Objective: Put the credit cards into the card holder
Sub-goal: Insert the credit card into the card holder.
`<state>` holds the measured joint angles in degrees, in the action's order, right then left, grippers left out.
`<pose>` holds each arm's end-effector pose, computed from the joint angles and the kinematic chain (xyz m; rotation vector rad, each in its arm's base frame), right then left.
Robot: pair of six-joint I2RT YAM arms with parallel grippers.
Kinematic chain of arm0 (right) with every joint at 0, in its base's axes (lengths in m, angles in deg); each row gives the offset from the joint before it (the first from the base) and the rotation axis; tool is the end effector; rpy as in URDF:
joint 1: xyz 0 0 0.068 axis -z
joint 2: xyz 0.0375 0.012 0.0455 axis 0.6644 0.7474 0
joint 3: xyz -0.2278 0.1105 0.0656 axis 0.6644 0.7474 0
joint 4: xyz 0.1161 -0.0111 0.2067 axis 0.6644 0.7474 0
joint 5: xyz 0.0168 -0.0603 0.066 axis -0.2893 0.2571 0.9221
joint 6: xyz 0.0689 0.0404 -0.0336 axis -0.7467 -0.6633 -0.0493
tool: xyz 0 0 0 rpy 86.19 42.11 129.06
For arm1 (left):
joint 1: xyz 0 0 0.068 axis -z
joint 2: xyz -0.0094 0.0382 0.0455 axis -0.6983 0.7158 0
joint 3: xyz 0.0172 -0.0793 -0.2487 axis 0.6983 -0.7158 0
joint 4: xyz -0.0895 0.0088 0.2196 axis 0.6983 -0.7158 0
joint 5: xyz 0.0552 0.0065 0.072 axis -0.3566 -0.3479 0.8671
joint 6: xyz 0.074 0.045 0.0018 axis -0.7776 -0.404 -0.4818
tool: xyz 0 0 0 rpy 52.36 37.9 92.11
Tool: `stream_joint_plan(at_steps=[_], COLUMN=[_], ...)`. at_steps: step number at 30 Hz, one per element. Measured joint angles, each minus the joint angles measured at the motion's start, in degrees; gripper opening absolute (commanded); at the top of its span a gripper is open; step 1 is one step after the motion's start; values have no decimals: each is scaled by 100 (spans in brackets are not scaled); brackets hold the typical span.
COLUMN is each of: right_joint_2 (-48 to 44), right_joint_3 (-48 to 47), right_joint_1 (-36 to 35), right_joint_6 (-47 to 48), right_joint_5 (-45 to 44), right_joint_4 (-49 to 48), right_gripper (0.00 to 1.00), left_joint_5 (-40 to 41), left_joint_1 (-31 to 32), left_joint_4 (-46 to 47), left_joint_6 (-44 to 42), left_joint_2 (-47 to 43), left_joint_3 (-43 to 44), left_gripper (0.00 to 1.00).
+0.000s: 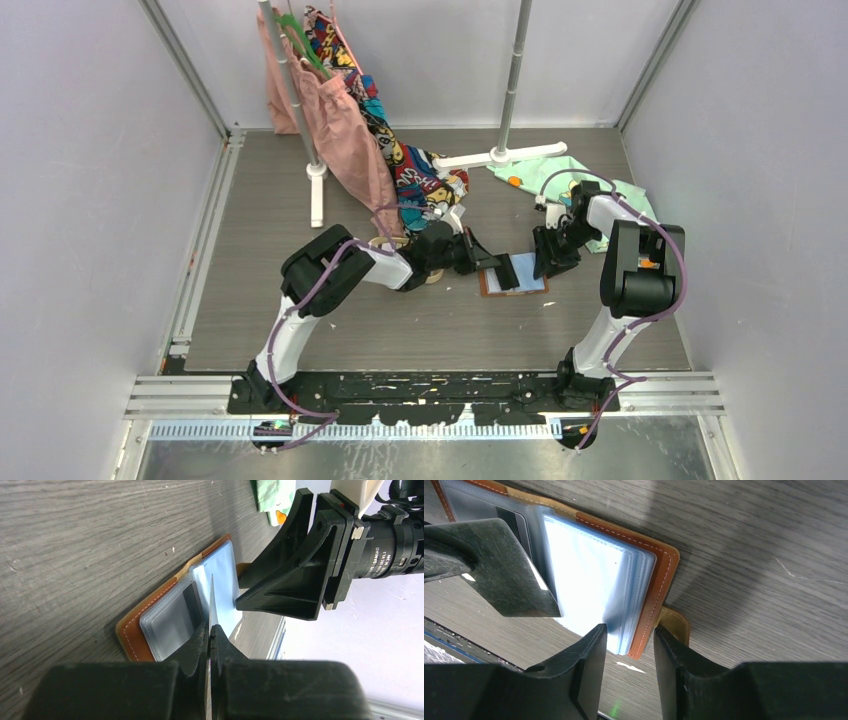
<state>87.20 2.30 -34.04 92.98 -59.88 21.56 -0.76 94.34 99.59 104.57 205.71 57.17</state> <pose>0.2869 -0.0082 0.1232 -0.3936 2.9308 0.5644 0.2864 -0.3737 0.1135 -0.1238 2.2574 -1.5282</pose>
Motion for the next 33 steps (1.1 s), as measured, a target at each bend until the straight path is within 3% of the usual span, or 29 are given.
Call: stream_joint_plan(at_steps=[33], right_joint_2=[24], right_joint_3=[-26], right_joint_1=[-37], right_joint_6=[2], right_joint_5=[-33], right_joint_4=[24], right_gripper=[44], left_joint_5=[-15], left_joint_1=[85], left_joint_4=[-1250], left_joint_6=[271], left_joint_2=[151], left_joint_3=[645], left_gripper=[0])
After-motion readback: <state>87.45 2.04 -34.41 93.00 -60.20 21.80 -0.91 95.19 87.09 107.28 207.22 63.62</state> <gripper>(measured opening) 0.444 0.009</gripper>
